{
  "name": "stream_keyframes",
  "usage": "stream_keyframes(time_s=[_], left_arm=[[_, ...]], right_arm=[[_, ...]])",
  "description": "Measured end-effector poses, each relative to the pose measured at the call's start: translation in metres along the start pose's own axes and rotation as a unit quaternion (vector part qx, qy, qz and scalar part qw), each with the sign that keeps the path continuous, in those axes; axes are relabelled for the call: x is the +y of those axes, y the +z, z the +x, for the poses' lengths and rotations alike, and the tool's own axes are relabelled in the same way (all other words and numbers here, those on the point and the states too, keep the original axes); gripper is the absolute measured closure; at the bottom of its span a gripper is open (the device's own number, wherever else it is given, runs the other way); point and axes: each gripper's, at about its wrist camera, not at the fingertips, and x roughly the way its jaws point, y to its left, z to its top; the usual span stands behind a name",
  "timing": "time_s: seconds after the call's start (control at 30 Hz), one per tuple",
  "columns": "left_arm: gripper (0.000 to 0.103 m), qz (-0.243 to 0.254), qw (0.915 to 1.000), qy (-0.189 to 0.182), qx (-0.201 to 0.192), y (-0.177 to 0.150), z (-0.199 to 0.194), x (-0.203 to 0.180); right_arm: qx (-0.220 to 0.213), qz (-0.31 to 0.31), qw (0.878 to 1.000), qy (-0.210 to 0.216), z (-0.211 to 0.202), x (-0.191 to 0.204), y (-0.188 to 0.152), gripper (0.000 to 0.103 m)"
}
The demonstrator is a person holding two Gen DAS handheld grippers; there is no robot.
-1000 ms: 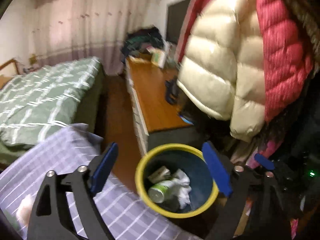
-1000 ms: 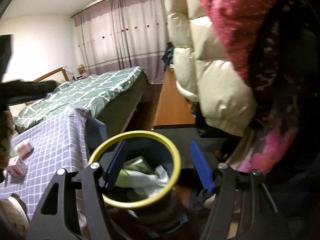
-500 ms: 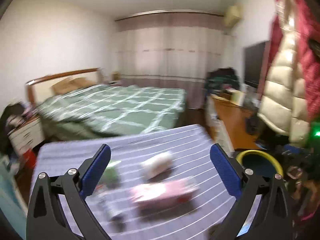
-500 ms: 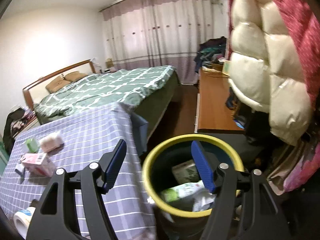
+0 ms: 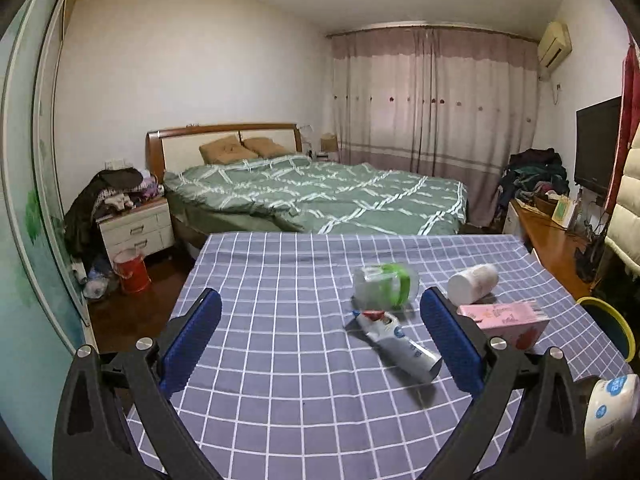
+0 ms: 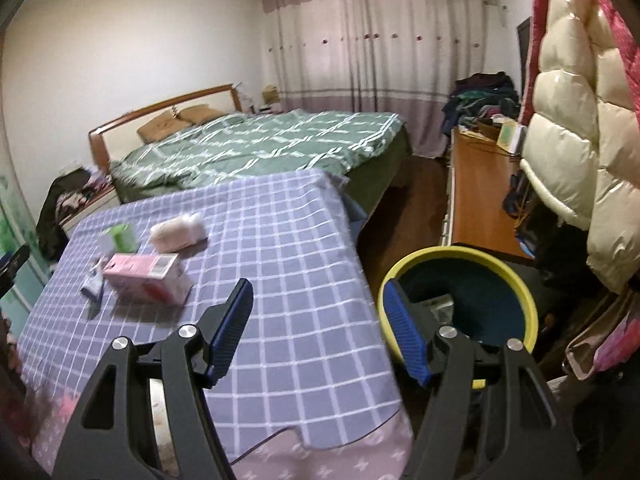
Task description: Collect trash
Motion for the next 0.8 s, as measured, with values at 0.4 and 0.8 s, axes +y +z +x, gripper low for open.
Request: stream_keyframes(time_s=[0.4,0.8], left_arm=[[0.005,-0.02,0.9996,0.008,0.02,-0.009,0.005,0.001],[0.005,-0.005,0.9996,-0.002,0.029,-0.012,0.009,-0.012]], right_arm=[[0.01,-0.052,0.994,0.092,-0.044,0.051,-0.036,0.035],[0.013,-0.116,0.982,0.151,-0.054,0.101,-0.077,0.024]])
